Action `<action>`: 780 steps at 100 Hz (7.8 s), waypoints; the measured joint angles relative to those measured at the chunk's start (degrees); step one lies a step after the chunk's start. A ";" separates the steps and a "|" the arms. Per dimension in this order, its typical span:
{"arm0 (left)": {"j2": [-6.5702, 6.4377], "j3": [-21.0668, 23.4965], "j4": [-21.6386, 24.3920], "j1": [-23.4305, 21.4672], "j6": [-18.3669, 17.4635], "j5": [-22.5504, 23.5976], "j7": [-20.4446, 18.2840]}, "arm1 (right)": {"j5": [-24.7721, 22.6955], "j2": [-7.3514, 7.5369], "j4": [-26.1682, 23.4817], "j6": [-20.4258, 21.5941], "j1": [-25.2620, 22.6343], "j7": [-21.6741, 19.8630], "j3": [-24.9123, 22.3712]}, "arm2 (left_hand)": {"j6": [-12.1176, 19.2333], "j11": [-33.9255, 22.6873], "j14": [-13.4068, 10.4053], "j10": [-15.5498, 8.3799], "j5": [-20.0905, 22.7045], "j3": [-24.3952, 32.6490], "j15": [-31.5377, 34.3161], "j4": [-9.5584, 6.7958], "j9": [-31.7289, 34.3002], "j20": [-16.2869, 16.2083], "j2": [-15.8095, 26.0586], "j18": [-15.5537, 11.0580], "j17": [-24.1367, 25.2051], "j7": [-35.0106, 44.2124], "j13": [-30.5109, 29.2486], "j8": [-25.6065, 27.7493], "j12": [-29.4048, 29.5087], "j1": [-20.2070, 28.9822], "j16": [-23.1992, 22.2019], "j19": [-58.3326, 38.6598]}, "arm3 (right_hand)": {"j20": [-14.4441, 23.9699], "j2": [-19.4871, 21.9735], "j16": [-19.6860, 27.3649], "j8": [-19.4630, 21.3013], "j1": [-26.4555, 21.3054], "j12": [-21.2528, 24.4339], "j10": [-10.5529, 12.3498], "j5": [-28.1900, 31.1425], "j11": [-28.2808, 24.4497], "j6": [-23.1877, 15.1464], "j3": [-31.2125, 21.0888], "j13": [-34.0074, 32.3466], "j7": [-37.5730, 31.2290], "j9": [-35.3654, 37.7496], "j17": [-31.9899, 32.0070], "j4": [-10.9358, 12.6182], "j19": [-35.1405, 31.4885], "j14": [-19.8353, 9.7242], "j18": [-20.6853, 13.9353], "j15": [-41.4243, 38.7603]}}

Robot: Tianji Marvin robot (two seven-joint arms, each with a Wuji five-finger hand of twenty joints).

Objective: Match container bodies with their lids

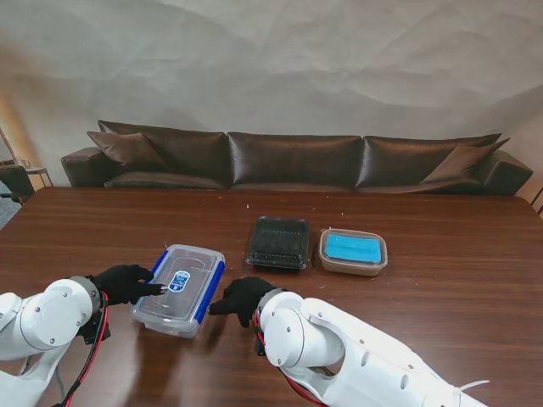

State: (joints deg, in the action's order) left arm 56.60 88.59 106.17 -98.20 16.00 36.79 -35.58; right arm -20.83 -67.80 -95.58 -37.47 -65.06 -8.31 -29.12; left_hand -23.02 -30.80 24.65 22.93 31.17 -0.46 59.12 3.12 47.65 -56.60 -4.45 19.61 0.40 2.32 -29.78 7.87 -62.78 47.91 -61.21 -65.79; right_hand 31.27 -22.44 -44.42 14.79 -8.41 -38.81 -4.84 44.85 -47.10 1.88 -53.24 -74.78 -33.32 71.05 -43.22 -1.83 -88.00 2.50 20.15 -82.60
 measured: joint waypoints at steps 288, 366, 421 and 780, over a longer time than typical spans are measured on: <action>1.21 -3.20 -4.57 3.00 2.75 -4.43 5.92 | 11.59 -6.87 13.73 1.61 7.11 1.36 4.95 | 4.35 -3.41 0.02 -0.91 -4.19 -0.24 3.30 -0.08 1.72 0.65 2.29 1.52 -3.03 -1.10 -4.31 -1.05 -2.54 -2.20 0.02 -4.06 | 0.01 2.90 -1.20 -2.46 -0.06 -0.72 0.32 -6.02 0.00 7.14 3.21 -0.01 -1.32 0.14 0.68 0.50 -0.54 -0.32 0.01 -1.29; 1.66 -7.81 -12.83 12.94 1.14 -9.18 8.18 | 14.59 -11.24 24.74 1.58 13.02 1.14 6.26 | 5.13 6.57 1.85 0.42 -4.78 -0.24 -3.89 -0.08 -1.95 1.51 2.29 2.18 -0.24 -0.21 -0.86 0.05 6.43 -2.12 3.56 -1.71 | 0.01 4.50 -1.20 -2.46 -0.10 -0.72 0.33 -6.02 0.00 7.51 3.02 -0.01 -1.22 0.14 0.74 1.02 -0.54 -0.32 0.01 -1.30; 1.87 -11.70 -18.95 19.11 0.62 -13.53 9.68 | 15.88 -13.99 31.79 2.56 16.48 1.16 6.88 | 5.88 3.76 2.68 3.84 -6.17 -0.24 -4.08 -0.09 -1.03 1.51 2.29 3.96 -0.02 -0.40 -0.52 -0.35 4.69 -2.11 3.59 -1.68 | 0.01 4.84 -1.20 -2.46 1.08 -0.72 0.33 -6.02 0.00 8.06 3.26 -0.01 -1.22 0.14 0.75 0.54 -0.54 -0.32 0.02 -1.30; 8.24 -16.32 4.72 -15.71 -23.31 -16.90 42.95 | -12.40 3.22 -7.27 51.94 -40.73 18.08 -44.15 | 7.36 26.37 -2.05 -3.84 -1.65 -0.56 -53.83 -0.09 -15.39 15.57 0.39 -0.98 -1.47 3.02 12.36 5.12 44.96 -0.64 39.16 53.07 | 2.91 -2.34 16.34 2.03 -1.04 11.22 -3.30 -9.06 13.41 -2.07 1.13 29.68 2.19 -29.58 0.93 0.51 29.20 11.74 3.67 53.44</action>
State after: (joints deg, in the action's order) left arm 64.84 72.27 110.90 -113.90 -7.31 19.89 7.37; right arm -33.24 -64.58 -102.86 14.46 -105.79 9.77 -73.27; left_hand -15.66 -4.43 22.60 19.09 29.52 -1.02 5.29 3.03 32.26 -41.03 -4.06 18.63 -1.07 5.35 -17.41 12.98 -17.82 47.27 -22.05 -12.72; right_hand 34.17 -24.79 -28.08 16.82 -9.44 -27.59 -8.15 35.78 -33.68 -0.20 -52.11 -45.10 -31.13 41.47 -42.29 -1.32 -58.79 14.24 23.82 -29.16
